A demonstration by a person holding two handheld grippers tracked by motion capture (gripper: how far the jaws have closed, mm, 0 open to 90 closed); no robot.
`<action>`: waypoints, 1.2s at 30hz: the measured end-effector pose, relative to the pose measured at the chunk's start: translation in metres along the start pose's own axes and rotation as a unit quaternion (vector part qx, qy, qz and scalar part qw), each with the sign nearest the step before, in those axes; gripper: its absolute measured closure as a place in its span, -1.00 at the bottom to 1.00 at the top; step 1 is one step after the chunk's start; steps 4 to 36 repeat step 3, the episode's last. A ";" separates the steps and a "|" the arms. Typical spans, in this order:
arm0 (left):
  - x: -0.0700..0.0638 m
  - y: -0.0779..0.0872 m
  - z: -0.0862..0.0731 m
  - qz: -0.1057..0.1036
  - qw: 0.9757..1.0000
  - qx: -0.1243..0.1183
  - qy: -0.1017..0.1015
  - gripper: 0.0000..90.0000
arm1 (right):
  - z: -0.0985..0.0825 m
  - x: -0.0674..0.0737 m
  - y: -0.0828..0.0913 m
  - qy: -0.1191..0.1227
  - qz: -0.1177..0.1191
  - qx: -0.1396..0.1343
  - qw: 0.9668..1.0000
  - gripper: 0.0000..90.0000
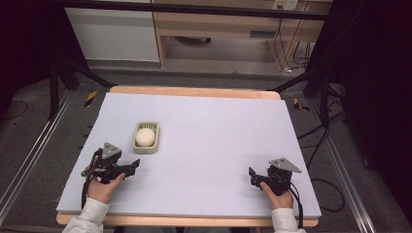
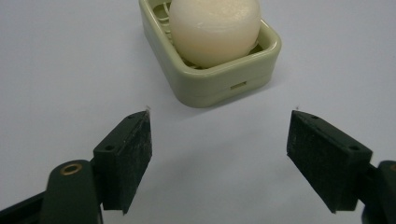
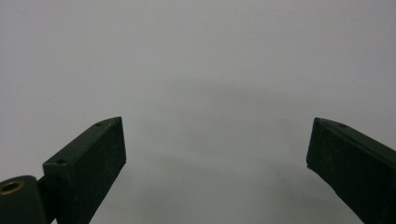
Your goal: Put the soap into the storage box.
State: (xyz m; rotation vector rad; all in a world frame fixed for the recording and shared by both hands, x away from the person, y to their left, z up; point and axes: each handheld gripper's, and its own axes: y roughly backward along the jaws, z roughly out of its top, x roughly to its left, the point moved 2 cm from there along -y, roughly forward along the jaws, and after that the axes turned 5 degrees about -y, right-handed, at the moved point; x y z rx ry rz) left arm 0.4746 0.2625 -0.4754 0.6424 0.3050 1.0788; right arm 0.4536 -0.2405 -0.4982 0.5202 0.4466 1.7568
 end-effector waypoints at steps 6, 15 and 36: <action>0.003 0.000 -0.004 0.003 1.000 0.002 0.004 -0.50 | 0.000 0.000 0.000 0.000 0.000 0.002 1.000 -0.89; 0.003 0.000 -0.004 0.003 1.000 0.002 0.004 -0.50 | 0.000 0.000 0.000 0.000 0.000 0.002 1.000 -0.89; 0.003 0.000 -0.004 0.003 1.000 0.002 0.004 -0.50 | 0.000 0.000 0.000 0.000 0.000 0.002 1.000 -0.89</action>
